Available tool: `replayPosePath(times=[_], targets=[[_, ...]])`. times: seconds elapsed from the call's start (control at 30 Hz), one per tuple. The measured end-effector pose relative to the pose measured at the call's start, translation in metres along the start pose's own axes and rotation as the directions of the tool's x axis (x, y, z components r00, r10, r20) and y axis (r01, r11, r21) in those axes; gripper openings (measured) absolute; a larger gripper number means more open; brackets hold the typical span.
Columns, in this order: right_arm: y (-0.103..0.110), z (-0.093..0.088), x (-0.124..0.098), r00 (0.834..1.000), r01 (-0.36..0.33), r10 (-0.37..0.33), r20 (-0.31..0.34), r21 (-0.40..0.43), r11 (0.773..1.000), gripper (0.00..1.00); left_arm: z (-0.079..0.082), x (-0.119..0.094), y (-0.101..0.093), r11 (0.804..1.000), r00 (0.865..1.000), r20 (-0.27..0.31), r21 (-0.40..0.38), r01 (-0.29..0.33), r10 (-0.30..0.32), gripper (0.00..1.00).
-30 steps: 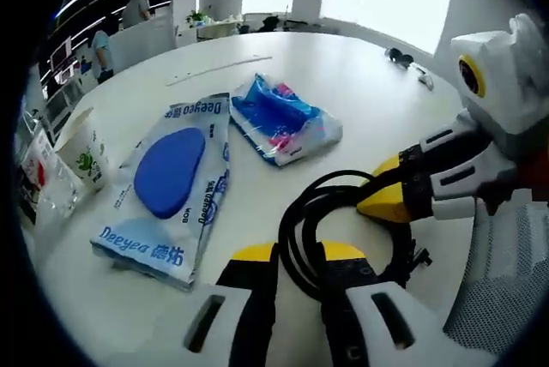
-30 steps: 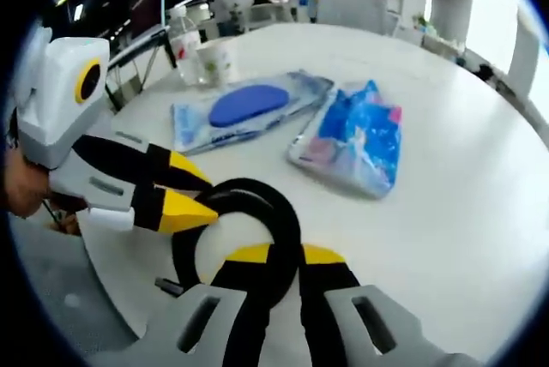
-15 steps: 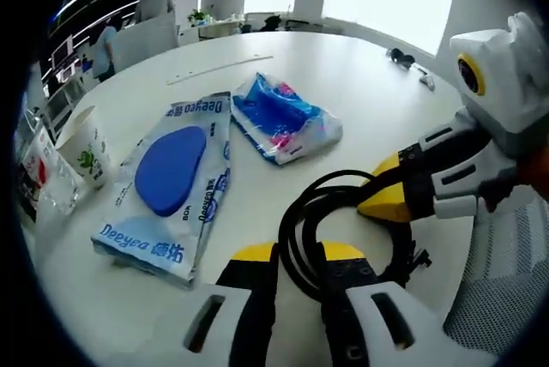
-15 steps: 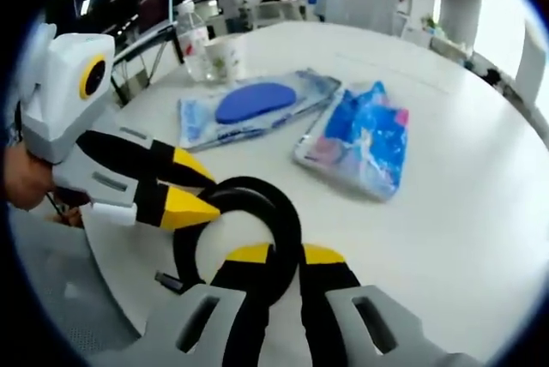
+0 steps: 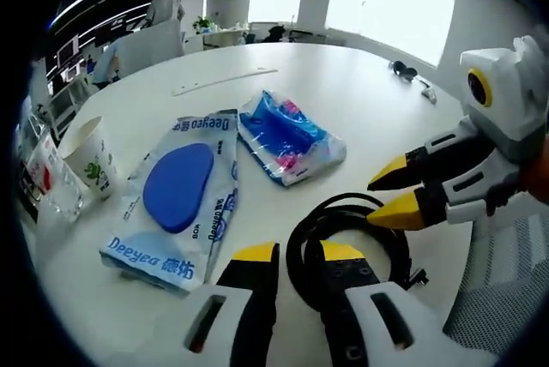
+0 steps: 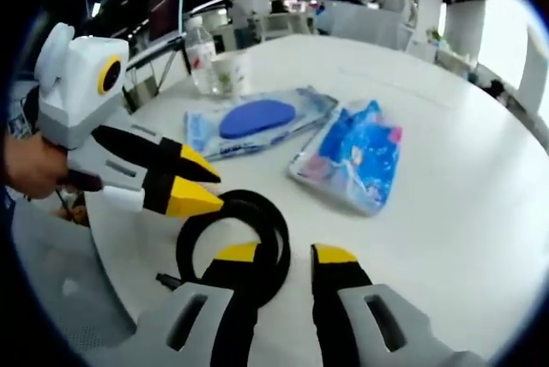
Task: Arrange the tabletop items into an orderly group along one side of the table until the central work area is clear of visible clutter.
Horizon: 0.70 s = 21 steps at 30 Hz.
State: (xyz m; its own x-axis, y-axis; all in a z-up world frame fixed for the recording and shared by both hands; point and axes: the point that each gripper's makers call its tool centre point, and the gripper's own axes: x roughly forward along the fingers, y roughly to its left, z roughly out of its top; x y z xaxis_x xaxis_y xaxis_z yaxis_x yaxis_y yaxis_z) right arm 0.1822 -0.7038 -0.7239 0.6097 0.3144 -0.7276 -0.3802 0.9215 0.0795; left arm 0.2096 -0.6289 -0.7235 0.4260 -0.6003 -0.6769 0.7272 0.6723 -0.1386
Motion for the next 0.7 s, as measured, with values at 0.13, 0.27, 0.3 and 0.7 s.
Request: replayPosePath(times=[0.13, 0.27, 0.3, 0.7], targets=[[-0.007, 0.007, -0.006, 1.000, 0.019, -0.019, 0.021, -0.001, 1.000, 0.26, 0.003, 0.001, -0.001, 1.000, 1.000, 0.008, -0.001, 0.002, -0.002, 0.17], [-0.014, 0.011, -0.009, 0.999, 0.034, -0.034, 0.031, 0.003, 0.999, 0.28, 0.008, 0.001, -0.003, 1.000, 1.000, 0.020, -0.006, 0.004, -0.004, 0.18], [-0.014, 0.012, -0.010, 0.999, 0.036, -0.036, 0.033, 0.004, 0.999, 0.28, 0.010, 0.001, -0.003, 1.000, 1.000, 0.028, -0.006, 0.004, -0.004, 0.18], [-0.023, 0.029, -0.019, 0.996, 0.061, -0.061, 0.061, -0.004, 0.998, 0.29, 0.020, 0.000, 0.001, 1.000, 0.999, 0.045, 0.010, 0.008, -0.009, 0.19]])
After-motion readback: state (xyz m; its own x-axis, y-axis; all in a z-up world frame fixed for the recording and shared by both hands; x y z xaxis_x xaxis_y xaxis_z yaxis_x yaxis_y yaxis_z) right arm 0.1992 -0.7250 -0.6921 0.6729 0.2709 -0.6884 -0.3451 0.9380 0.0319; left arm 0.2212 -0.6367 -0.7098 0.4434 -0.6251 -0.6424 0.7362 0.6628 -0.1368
